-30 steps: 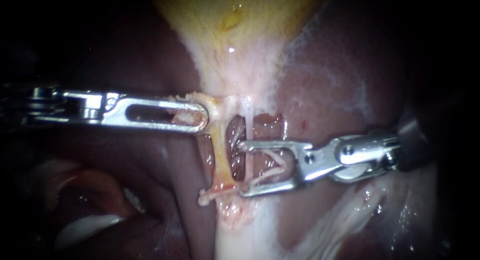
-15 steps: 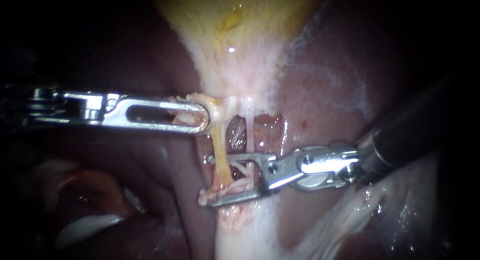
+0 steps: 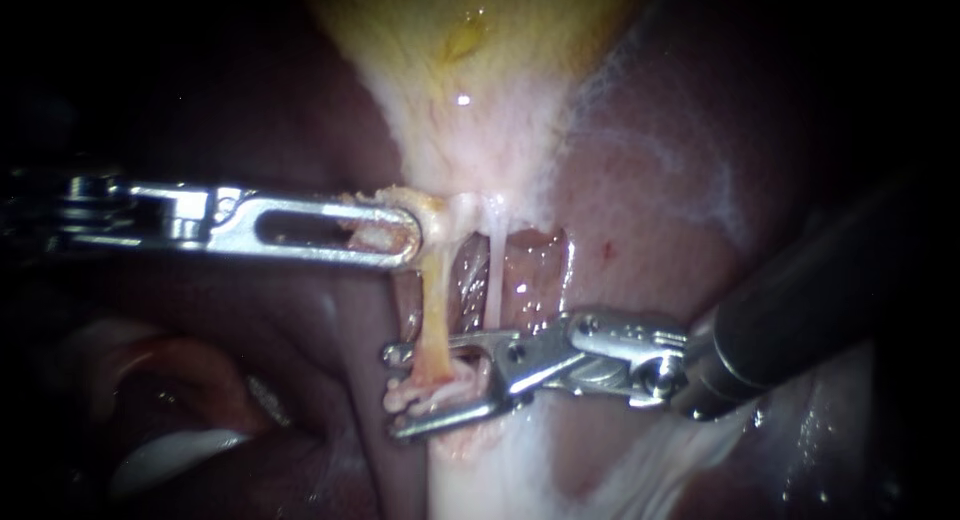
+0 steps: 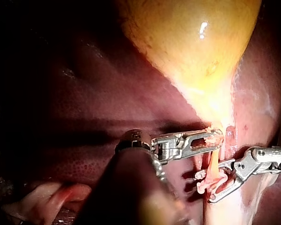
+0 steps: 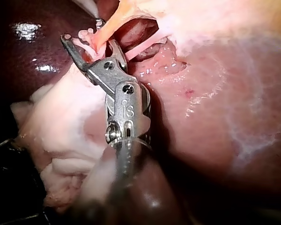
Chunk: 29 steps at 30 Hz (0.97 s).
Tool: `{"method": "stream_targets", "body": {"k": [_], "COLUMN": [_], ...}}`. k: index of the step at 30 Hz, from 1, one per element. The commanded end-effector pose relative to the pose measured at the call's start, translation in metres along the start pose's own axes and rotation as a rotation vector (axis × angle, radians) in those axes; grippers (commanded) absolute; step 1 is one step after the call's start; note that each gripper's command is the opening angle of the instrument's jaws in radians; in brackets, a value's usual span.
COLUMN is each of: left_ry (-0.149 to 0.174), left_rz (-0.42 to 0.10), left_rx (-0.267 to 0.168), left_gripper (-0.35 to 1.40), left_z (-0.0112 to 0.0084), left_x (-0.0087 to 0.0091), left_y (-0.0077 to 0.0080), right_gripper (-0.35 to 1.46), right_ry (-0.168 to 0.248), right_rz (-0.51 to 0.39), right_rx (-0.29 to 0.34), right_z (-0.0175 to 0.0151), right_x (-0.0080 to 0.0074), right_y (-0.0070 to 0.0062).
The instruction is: Clipping second clip left tube
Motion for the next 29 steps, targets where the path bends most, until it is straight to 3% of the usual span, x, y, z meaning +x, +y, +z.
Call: {"method": "stream_targets", "body": {"k": [1, 4, 9, 15, 20, 29], "left_ry": [0.000, 0.000, 0.001, 0.001, 0.001, 0.001], "left_rz": [0.000, 0.000, 0.001, 0.001, 0.001, 0.001], "left_rx": [0.000, 0.000, 0.000, 0.000, 0.001, 0.001], "left_gripper": [-0.35, -0.35, -0.35, -0.35, -0.35, -0.35], "left_z": [0.0000, 0.0000, 0.0001, 0.0001, 0.0001, 0.0002], "left_x": [0.0000, 0.0000, -0.0001, -0.0001, -0.0001, -0.0002], "left_y": [0.0000, 0.0001, 0.0003, 0.0003, 0.0004, 0.0006], "right_gripper": [0.33, 0.14, -0.35, -0.35, -0.35, -0.35], "right_ry": [-0.001, 0.000, 0.001, 0.006, -0.021, -0.021], "right_rz": [0.016, 0.058, 0.170, 0.179, 0.177, 0.177], "right_rx": [-0.002, -0.003, -0.003, -0.015, -0.023, -0.024], "right_z": [0.0000, -0.0002, -0.0008, -0.0014, -0.0015, -0.0017], "right_x": [0.0000, -0.0001, -0.0003, -0.0008, -0.0014, -0.0014], "right_y": [0.0000, -0.0001, -0.0002, -0.0002, -0.0003, -0.0002]}}
